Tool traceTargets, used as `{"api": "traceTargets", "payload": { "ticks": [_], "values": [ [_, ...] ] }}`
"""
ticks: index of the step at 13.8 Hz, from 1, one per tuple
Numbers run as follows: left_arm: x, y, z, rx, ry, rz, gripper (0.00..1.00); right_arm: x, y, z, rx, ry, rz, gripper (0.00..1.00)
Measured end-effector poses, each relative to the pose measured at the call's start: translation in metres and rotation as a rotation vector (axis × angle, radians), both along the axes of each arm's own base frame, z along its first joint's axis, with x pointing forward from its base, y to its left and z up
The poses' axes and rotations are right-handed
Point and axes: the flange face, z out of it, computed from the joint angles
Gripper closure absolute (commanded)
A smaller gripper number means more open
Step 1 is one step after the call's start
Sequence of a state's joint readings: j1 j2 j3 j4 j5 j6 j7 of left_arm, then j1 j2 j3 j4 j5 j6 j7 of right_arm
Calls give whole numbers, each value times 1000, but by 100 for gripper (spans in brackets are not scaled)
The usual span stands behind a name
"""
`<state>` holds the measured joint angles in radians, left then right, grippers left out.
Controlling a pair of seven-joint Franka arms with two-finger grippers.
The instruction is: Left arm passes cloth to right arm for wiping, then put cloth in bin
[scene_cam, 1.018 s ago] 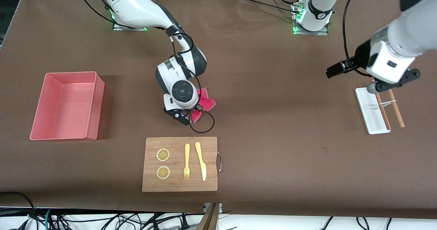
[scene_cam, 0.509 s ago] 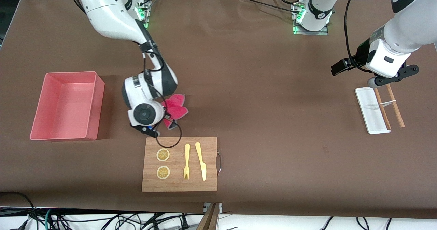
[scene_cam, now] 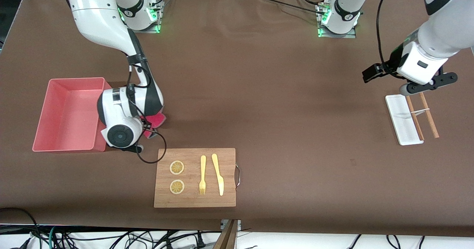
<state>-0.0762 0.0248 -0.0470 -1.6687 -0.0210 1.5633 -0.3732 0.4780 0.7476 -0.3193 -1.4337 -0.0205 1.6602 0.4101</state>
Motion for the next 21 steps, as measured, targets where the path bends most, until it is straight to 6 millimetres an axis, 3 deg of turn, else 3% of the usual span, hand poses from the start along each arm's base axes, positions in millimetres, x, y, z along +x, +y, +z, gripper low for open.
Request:
{"api": "traceTargets", "payload": {
  "ticks": [2, 5, 9, 11, 15, 19, 21],
  "values": [
    [-1, 17, 7, -8, -14, -26, 0, -5, -9, 6, -3, 54, 10, 100],
    [-4, 22, 14, -10, -28, -33, 0, -13, -2, 4, -9, 100, 14, 100],
    [-1, 20, 27, 7, -62, -71, 0, -21, 39, -10, 49, 81, -20, 100],
    [0, 22, 39, 4, -89, -117, 0, -26, 73, -20, 71, 37, -76, 100],
    [3, 37, 35, 6, -78, -108, 0, -45, 159, -28, 132, -64, -181, 100],
    [8, 42, 26, 6, -63, -97, 0, -69, 244, -23, 169, -200, -307, 100],
    [17, 40, 20, 6, -58, -98, 0, -78, 273, -11, 212, -215, -339, 100]
  ]
}}
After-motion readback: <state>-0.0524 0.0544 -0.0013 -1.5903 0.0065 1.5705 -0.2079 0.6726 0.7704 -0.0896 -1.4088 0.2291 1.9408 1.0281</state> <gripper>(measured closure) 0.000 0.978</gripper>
